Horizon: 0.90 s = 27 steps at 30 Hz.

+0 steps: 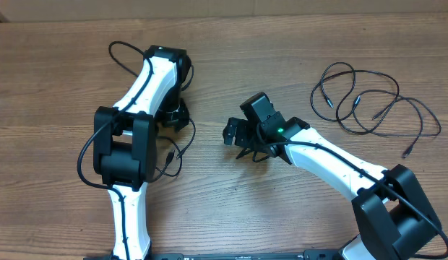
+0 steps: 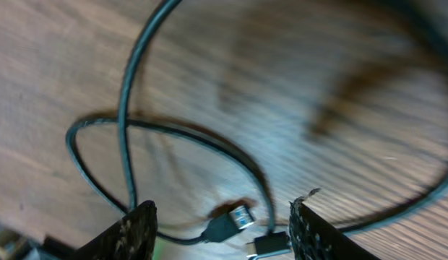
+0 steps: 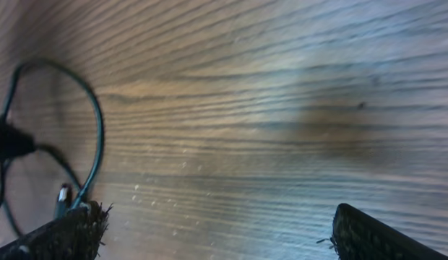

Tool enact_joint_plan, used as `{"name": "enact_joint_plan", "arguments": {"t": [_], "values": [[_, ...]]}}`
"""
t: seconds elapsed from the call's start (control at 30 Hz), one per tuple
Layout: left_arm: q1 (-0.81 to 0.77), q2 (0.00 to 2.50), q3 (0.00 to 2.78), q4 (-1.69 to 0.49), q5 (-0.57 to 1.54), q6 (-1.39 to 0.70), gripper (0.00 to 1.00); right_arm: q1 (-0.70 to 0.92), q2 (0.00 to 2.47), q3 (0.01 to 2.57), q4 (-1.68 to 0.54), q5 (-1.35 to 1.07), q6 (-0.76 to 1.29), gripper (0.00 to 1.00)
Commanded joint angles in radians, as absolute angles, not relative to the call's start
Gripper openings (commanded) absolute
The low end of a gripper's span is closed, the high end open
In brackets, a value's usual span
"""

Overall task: Untangle cables
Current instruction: 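Release the cable on the right and bring the right gripper back to center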

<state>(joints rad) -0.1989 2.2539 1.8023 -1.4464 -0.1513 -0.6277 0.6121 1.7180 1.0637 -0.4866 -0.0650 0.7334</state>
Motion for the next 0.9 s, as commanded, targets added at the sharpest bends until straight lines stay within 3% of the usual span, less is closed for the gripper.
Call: {"name": "enact_joint_plan", "arguments": {"t": [0.0,0.37,0.6,0.63,0.7,0.73,0.87], "values": [[-0.154,2.254,1.795,-1.451,-0.074,-0.673,0.57,0.613,1.719,1.054,-0.479,-0.015,0.736,0.99],[-0.052,2.246,1.764,-1.446,-0.007,-0.658,0.61,0.613,1.719,1.054,-0.479,-0.015,0.733,1.00],[-0.074,2.247,1.607,-1.256,0.062,-0.678,0.61,0.613,1.719,1.054,-0.476,-0.015,0.733,1.00],[-0.078,2.247,1.580,-1.225,0.075,-0.684,0.54,0.613,1.719,1.054,-0.476,-0.015,0.733,1.00],[-0.086,2.247,1.523,-1.153,0.101,-0.687,0.09,0.613,1.719,1.054,-0.476,-0.015,0.733,1.00],[-0.089,2.247,1.503,-1.123,0.116,-0.686,0.04,0.613,1.719,1.054,-0.476,-0.015,0.733,1.00],[-0.102,2.247,1.481,-1.029,0.210,-0.579,0.04,0.613,1.719,1.054,-0.474,-0.014,0.733,1.00]]}}
